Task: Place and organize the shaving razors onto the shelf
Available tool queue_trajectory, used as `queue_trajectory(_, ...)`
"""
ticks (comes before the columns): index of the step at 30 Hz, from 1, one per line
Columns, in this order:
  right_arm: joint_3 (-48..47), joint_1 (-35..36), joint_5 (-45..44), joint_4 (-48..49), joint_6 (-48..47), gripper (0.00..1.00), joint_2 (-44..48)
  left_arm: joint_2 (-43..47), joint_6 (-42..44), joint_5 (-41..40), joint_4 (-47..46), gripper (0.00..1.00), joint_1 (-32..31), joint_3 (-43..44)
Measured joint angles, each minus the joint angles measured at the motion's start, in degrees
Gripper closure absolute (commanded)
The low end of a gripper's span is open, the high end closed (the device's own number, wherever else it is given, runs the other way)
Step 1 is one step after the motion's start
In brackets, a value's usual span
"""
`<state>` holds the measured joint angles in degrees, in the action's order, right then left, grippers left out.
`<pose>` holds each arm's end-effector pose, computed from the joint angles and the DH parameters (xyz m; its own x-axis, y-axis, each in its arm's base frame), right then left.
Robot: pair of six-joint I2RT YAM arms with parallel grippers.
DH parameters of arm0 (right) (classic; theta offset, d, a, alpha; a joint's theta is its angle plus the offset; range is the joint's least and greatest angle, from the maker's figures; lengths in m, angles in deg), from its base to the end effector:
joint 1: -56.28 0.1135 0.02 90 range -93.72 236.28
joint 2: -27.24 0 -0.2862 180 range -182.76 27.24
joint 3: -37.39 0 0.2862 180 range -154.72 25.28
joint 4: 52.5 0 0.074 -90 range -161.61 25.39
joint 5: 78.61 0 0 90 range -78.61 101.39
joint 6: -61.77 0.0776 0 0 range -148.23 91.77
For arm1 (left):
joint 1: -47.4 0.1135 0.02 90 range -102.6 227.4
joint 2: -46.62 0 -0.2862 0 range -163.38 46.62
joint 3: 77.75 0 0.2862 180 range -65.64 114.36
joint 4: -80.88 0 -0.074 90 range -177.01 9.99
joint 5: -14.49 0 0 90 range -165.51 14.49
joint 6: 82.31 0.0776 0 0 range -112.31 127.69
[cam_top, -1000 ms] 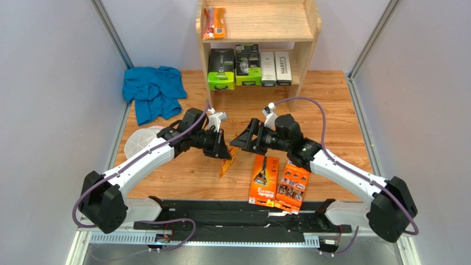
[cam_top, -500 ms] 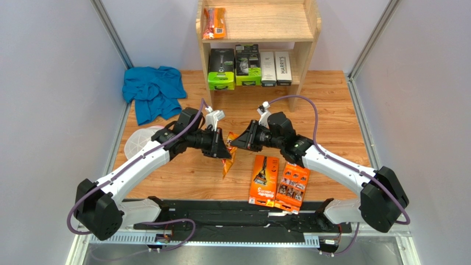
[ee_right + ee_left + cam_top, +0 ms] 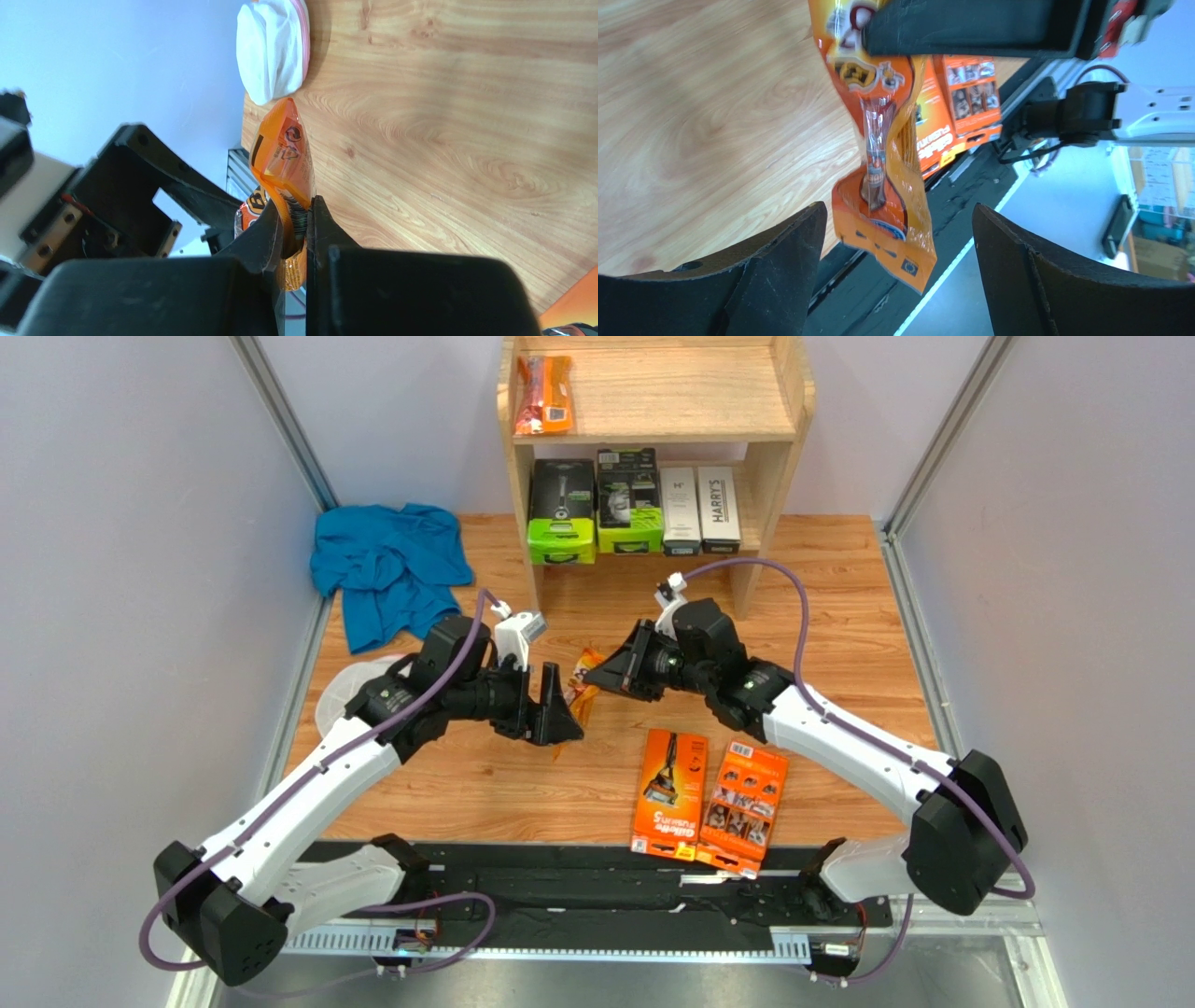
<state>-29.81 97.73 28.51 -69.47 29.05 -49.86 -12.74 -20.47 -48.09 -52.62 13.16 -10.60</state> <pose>0.2624 0.2622 0.2763 -0.8810 0.2947 -0.3702 -0.1633 0.5450 0.8224 0.2024 -0.1810 0.3092 -0.8317 0.0593 -0.5520 0.4582 0.6348 -0.6222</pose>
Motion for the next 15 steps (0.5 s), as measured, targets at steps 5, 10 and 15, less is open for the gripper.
queue_trajectory(5,-8.66,-0.02,-2.78,-6.32,-0.11,1.0,-3.3,0.15,1.57,-8.79,5.68,0.15,-3.04,3.69)
queue_trajectory(10,-15.41,-0.02,-4.55,-10.38,-0.11,1.0,-6.6,1.46,2.1,-19.1,9.16,0.16,-6.05,5.22)
queue_trajectory(15,-19.45,0.17,-5.16,-13.86,-0.09,1.0,-9.73,1.07,2.54,-29.79,11.93,0.23,-10.36,6.99)
